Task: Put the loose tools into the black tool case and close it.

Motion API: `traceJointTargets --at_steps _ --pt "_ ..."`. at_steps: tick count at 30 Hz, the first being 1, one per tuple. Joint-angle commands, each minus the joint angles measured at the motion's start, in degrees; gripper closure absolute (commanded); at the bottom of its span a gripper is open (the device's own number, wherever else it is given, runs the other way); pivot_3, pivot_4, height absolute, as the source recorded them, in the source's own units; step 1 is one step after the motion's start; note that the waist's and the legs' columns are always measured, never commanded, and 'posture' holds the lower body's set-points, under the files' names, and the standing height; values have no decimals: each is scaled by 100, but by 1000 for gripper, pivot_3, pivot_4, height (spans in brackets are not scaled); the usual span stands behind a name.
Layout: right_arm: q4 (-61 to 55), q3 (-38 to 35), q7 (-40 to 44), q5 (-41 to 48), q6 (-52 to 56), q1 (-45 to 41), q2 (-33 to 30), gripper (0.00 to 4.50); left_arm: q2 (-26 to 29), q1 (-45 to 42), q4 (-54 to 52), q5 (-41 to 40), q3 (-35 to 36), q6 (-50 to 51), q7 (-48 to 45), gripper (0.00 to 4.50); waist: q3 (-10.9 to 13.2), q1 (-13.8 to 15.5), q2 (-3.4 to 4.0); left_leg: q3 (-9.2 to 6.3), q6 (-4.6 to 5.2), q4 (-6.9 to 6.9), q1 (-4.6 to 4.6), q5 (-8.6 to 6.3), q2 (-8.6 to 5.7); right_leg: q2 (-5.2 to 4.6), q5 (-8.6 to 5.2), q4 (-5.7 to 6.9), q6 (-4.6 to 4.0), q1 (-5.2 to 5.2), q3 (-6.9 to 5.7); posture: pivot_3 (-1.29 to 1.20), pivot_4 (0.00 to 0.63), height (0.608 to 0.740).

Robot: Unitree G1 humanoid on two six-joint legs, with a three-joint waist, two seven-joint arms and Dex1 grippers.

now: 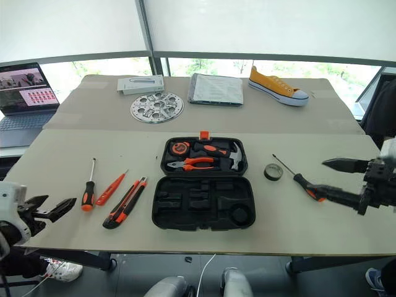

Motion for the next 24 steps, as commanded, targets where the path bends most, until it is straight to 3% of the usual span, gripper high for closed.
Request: traceJointTargets --at_steps 1,4,7,10,12,16,22,23,24 --pt "-1588 -942 197 708 165 763 436 37 -158 -614 -81 -223 -122 902 590 2 0 24 -1 0 0 0 0 0 -3 -2 0 0 1 1 1 0 150 740" --pt "-2716 -1642 215 1317 187 1450 876 37 -346 -1050 -19 -286 -300 1276 804 2 0 106 0 -1 -1 0 1 0 -6 -3 -1 1 2 1 0 0 150 740" --pt "-1817 794 -697 1034 430 -913 194 37 -396 -1186 43 -165 -444 1275 849 2 10 -58 -33 17 -5 5 40 -2 -21 5 2 31 3 11 12 0 150 740" --pt "-1636 1502 -947 1101 676 -1731 62 37 -419 -1308 166 -92 -537 1279 891 2 31 -144 -62 28 -22 -1 54 7 -35 -28 0 -2 99 33 31 0 150 740" --pt "-1601 1617 -967 1089 643 -1763 81 37 -397 -1405 305 48 -704 1186 930 2 32 -73 -74 16 -34 -6 57 14 -15 -9 2 2 94 19 22 0 150 740" --pt "-1576 1603 -948 1015 517 -1569 135 37 -416 -1603 532 189 -755 1176 1023 2 29 79 -71 -10 -45 6 4 23 -25 -11 15 59 -28 -58 10 0 150 740" --pt "-1488 1492 -890 858 335 -1294 148 37 -308 -1558 852 340 -788 1008 899 2 27 69 -68 -4 -45 10 -12 24 -29 -14 15 56 -31 -74 13 0 150 740" --pt "-1470 1477 -875 820 294 -1248 156 0 -302 -1551 917 366 -807 950 872 513 27 59 -68 -3 -49 10 -11 26 -29 -14 14 56 -30 -71 15 0 150 740" --pt "-1464 1462 -862 795 267 -1214 163 0 -303 -1546 952 382 -812 912 847 725 27 51 -68 -3 -51 10 -9 27 -28 -14 14 57 -29 -69 17 0 150 740"
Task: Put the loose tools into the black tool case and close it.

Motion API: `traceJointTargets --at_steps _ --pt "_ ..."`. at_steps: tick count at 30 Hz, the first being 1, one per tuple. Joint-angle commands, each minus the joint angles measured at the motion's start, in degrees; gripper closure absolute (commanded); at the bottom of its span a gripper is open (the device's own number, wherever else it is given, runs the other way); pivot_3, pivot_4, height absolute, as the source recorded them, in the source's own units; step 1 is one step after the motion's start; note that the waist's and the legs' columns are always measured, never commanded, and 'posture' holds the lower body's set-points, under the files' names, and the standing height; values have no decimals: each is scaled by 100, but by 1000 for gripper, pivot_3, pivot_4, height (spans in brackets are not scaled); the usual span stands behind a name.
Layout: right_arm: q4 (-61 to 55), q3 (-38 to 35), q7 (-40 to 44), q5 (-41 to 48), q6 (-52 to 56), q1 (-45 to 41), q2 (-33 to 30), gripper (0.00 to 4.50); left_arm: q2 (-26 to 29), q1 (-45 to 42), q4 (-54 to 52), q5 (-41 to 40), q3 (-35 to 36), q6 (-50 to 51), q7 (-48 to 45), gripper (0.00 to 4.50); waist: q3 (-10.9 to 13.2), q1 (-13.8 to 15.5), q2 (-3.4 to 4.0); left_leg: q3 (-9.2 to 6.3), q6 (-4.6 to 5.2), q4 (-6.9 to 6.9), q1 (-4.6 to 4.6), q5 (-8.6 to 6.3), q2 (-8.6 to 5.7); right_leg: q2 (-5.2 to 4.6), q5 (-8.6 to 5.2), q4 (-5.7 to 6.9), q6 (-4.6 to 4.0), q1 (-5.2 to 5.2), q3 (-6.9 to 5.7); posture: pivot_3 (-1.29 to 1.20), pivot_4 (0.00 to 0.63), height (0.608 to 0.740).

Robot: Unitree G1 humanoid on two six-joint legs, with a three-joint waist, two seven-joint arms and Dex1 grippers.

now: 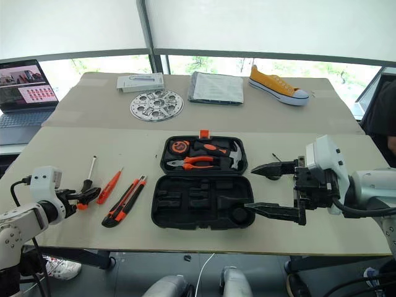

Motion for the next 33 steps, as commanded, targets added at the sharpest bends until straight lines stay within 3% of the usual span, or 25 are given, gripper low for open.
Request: traceJointTargets --at_steps 1,8,14,20,24,26,30,33 --pt "-4 -257 42 -63 -237 77 23 0 81 95 240 149 -32 -124 -77 1103 0 -10 0 1 -1 -1 1 1 2 0 0 2 0 0 1 0 150 740" --pt "69 -283 39 -121 -356 142 47 0 153 185 506 261 -192 -203 -303 3608 -3 3 6 1 -10 -3 3 6 5 1 1 10 0 0 0 0 150 740" --pt "300 -265 108 -266 -479 114 6 0 530 -143 833 506 -276 -979 -703 3621 -12 6 21 0 -11 -3 5 6 4 0 2 11 -1 0 0 0 150 740" --pt "520 -129 192 -337 -434 56 -62 0 1499 -443 295 577 -1250 -2898 -3055 3621 2 22 -3 -5 -19 -2 -13 11 10 3 9 6 -13 -11 -9 0 150 740" --pt "480 -30 213 -528 -566 124 -25 0 1901 -1255 190 904 -2619 -3960 -4724 3621 1 8 -1 -4 -18 4 -21 11 -2 -9 13 -8 -13 -10 -14 0 150 740" --pt "444 29 166 -601 -610 110 11 0 1800 -1798 473 1215 -3200 -4283 -5126 3621 1 -6 -2 -1 -16 5 -22 11 -3 -10 13 -10 -13 -11 -15 0 150 740" --pt "231 16 78 -574 -566 220 62 0 1004 -3119 1335 1974 -4516 -4742 -5719 3621 2 -3 -3 -3 -14 21 -43 13 4 -7 15 -7 -17 -21 -21 0 150 740" --pt "79 -39 -58 -553 -503 304 125 0 583 -3563 1912 2482 -5023 -4932 -5770 3621 2 -17 -3 -9 22 50 -64 32 5 -6 23 -4 -13 -24 -24 0 150 740"
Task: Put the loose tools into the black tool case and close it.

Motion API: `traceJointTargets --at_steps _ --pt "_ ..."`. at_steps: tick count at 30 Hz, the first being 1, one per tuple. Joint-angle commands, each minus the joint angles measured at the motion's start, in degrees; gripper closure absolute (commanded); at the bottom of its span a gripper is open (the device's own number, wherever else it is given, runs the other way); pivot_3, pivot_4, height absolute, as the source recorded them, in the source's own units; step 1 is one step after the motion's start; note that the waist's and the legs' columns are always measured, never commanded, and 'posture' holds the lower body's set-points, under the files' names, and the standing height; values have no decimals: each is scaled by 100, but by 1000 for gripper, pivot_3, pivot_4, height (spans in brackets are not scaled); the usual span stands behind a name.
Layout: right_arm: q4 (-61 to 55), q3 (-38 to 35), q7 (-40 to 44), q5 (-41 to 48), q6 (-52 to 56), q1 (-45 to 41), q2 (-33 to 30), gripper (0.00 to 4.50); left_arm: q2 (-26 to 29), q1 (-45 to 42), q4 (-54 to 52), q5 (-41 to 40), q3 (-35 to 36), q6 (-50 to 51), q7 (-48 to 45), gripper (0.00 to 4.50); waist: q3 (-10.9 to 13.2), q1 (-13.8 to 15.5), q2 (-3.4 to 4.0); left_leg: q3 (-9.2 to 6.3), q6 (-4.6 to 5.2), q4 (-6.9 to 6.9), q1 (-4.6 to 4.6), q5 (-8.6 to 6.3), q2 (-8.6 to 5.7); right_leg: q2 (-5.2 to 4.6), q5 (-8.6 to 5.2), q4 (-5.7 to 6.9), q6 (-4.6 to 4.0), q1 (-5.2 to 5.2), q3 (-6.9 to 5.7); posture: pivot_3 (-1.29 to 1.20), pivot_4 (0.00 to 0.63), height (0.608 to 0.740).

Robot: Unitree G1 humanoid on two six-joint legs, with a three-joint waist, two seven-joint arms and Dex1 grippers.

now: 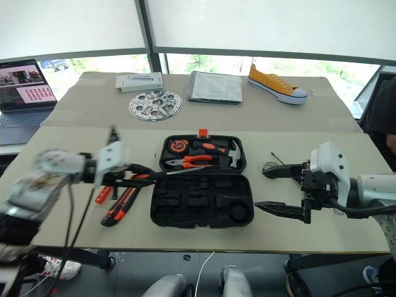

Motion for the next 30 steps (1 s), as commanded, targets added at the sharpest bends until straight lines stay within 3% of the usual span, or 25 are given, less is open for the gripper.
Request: traceJointTargets --at_steps 1,6,19,20,27,28,30 --pt "-298 -200 -161 112 -1 78 53 0 -310 -386 616 607 -464 -361 -67 3621 0 -26 0 1 9 4 0 2 -1 0 2 0 3 0 4 0 150 740" --pt "-485 -347 -319 133 32 290 131 0 -699 -699 1115 1030 -699 -316 8 3621 1 -45 -2 -9 30 29 -18 7 1 7 4 5 6 -8 0 0 150 740" --pt "-617 -335 -589 224 55 359 232 0 -1067 -947 1293 1035 -518 99 72 3621 1 1 -2 -8 41 42 -20 4 -2 7 8 5 13 -6 3 0 150 740" --pt "-627 -320 -605 229 51 362 238 0 -1081 -990 1284 1011 -489 136 70 2618 1 3 -2 -8 41 43 -20 4 -2 7 8 6 14 -6 3 0 150 740" --pt "-686 -292 -667 295 55 410 251 0 -1129 -1155 1056 867 -292 197 50 221 1 12 -2 -8 42 48 -22 4 -3 6 10 6 17 -5 3 0 150 740" --pt "-693 -284 -684 305 55 418 256 0 -1157 -1196 1047 840 -267 195 33 64 1 12 -2 -8 43 48 -23 3 -3 6 10 5 17 -6 3 0 150 740" --pt "-703 -271 -707 321 56 428 260 0 -1241 -1269 1109 819 -231 193 57 195 1 15 -2 -8 44 48 -23 3 -3 6 11 5 17 -6 3 0 150 740"
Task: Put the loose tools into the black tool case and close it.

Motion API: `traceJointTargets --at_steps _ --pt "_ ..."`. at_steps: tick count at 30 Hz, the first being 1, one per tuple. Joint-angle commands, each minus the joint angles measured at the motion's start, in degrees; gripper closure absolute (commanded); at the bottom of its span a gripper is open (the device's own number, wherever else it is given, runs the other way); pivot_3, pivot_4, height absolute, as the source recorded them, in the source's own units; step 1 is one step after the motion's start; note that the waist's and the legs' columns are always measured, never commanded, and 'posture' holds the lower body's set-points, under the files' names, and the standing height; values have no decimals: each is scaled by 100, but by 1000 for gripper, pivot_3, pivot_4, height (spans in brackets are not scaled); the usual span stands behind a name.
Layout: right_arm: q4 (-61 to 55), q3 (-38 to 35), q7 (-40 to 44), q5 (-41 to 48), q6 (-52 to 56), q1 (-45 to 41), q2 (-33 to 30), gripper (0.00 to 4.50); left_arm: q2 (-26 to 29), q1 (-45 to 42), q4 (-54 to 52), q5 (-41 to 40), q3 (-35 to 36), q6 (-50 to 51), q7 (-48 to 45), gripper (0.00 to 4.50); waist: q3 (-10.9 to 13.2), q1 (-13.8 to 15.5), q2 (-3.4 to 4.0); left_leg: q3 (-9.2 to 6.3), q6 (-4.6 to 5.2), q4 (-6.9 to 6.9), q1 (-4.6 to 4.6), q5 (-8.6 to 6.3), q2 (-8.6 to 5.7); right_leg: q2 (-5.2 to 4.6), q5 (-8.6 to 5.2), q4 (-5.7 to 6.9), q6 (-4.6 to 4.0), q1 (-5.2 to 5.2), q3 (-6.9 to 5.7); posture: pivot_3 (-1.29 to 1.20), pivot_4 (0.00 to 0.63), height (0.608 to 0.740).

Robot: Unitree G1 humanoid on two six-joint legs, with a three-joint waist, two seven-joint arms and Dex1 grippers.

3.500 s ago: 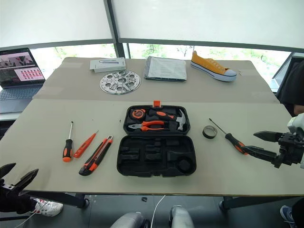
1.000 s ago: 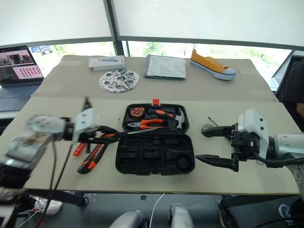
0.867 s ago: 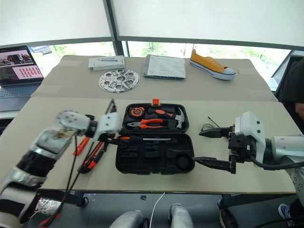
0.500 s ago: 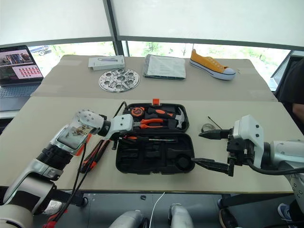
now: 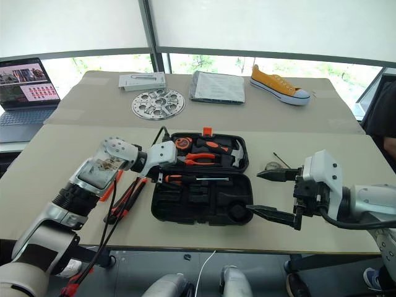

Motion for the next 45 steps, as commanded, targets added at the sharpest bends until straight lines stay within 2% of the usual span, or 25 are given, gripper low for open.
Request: traceJointTargets --at_steps 1,12,13,18,24,26,29,32,33,38,42,45 --pt "-148 -82 -46 113 -1 -13 28 0 -153 -255 -62 -80 186 -80 49 420 0 6 0 0 0 1 -1 0 -1 0 0 0 1 0 0 0 150 740" --pt "-105 -70 -162 95 -6 -28 55 0 -364 -200 730 478 -234 -1030 -51 4317 0 -3 0 1 1 3 0 0 -2 -1 2 0 1 1 1 0 150 740" --pt "-118 -81 -179 103 -2 -13 63 0 -368 -181 758 545 -295 -1092 -80 4427 0 -3 0 1 1 3 0 0 -2 -1 3 -1 2 1 1 0 150 740" --pt "-219 -137 -229 109 4 126 122 0 -392 -54 979 989 -628 -1513 -88 4427 -2 5 0 1 3 4 2 -1 -2 -2 3 -1 3 5 2 0 150 740" --pt "-115 -211 -386 36 -3 201 163 0 -529 -120 1302 1094 -593 -1833 -95 4427 -15 13 5 3 4 4 8 -2 -2 -2 3 0 4 11 4 0 150 740" --pt "-61 -304 -455 18 -4 254 188 0 -544 -191 1275 885 -405 -1735 -204 4427 -15 32 4 2 5 8 8 -2 -2 -2 4 0 5 12 3 0 150 740" --pt "73 -570 -618 -94 -15 402 250 0 -518 -278 887 97 187 -993 -560 4427 -15 21 3 3 9 12 4 -3 -2 -1 5 0 7 10 3 0 150 740" --pt "221 -1127 -763 -54 163 749 324 0 -188 -282 251 -945 900 86 -1089 3698 -12 2 -1 3 13 13 -7 -3 -3 0 5 2 7 -3 2 0 150 740" --pt "250 -1318 -766 -24 230 890 343 0 -69 -251 54 -1228 1095 340 -1211 3246 -12 -8 0 2 14 14 -10 -3 -2 2 5 3 7 -7 1 0 150 740" --pt "649 -2370 -595 -334 219 1863 457 0 527 26 -943 -2423 1927 1643 -1329 1554 -14 -17 4 2 14 8 1 -3 -2 3 5 4 5 -2 4 0 150 740" --pt "1248 -2778 -454 -674 24 2270 479 0 780 390 -1617 -2799 2190 1803 -1238 77 -14 -12 5 4 13 13 11 -4 -4 3 5 3 7 12 11 0 150 740" --pt "1772 -2493 -464 -980 -207 2075 378 0 941 568 -1839 -2845 2060 1712 -1380 29 -15 -19 6 5 12 12 13 -3 -3 5 6 4 8 13 13 0 150 740"
